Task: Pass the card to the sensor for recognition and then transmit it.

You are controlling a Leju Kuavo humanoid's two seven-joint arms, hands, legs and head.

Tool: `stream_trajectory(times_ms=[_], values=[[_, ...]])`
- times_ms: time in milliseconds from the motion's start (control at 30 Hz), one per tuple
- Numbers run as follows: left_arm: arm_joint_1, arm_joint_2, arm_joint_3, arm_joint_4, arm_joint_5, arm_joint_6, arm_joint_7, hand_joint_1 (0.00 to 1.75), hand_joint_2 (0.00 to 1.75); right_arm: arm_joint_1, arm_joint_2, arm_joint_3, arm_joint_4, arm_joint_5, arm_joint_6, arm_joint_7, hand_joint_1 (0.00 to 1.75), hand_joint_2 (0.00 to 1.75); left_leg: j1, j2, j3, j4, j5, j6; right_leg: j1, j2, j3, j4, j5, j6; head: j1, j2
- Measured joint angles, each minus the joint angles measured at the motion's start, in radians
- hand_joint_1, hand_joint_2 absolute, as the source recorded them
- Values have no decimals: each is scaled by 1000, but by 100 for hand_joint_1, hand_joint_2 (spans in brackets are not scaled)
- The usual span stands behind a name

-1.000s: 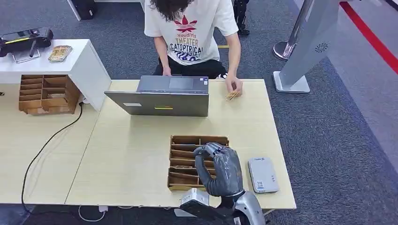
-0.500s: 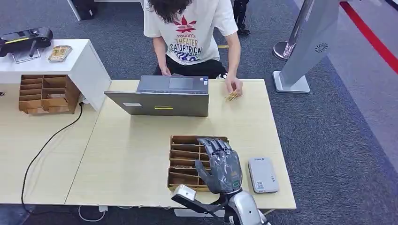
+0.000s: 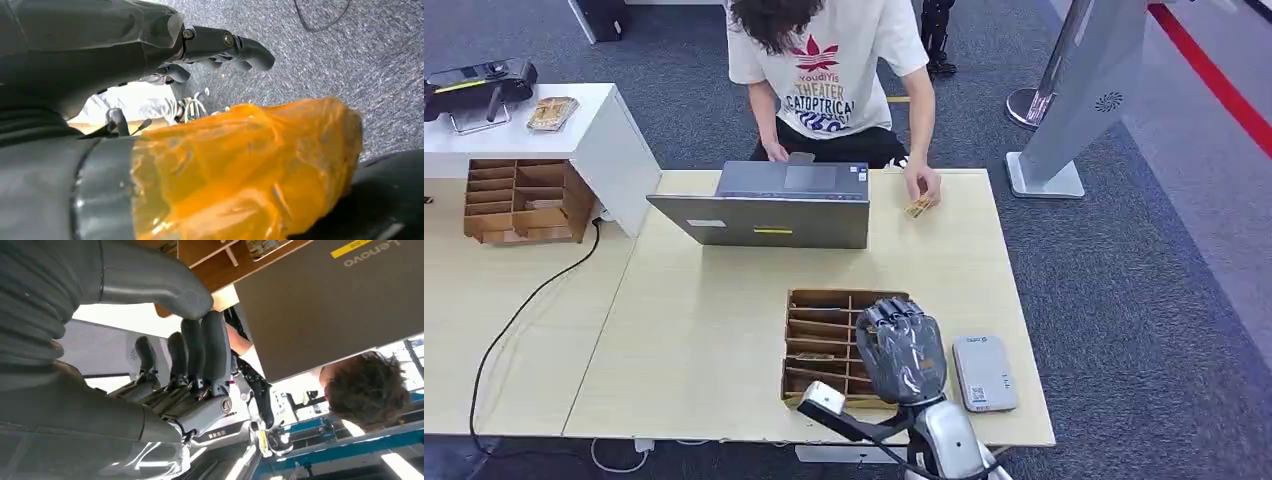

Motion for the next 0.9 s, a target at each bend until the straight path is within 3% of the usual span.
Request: stream_trajectory(times_ms=[100, 267, 367, 800, 900], values=[[0, 0, 2, 0, -2, 0, 0, 0, 0, -1, 0, -3, 6, 2, 0, 0, 117, 175, 0, 0, 0, 0, 0, 0, 0, 0, 0, 0, 0, 0, 0, 0], [0, 0, 5, 0, -2, 0, 0, 0, 0, -3, 1, -3, 10, 2, 0, 0, 77, 175, 0, 0, 0, 0, 0, 0, 0, 0, 0, 0, 0, 0, 0, 0], [0, 0, 6, 0, -2, 0, 0, 0, 0, -3, 1, -4, 15, 2, 0, 0, 87, 175, 0, 0, 0, 0, 0, 0, 0, 0, 0, 0, 0, 0, 0, 0], [0, 2, 14, 0, -2, -9, 0, 0, 0, -5, 0, -23, 30, 9, 7, 1, 86, 175, 0, 0, 0, 0, 0, 0, 0, 0, 0, 0, 0, 0, 0, 0], [0, 2, 14, 0, -2, -9, 0, 0, 0, -5, 0, -24, 31, 9, 7, 1, 94, 175, 0, 0, 0, 0, 0, 0, 0, 0, 0, 0, 0, 0, 0, 0]])
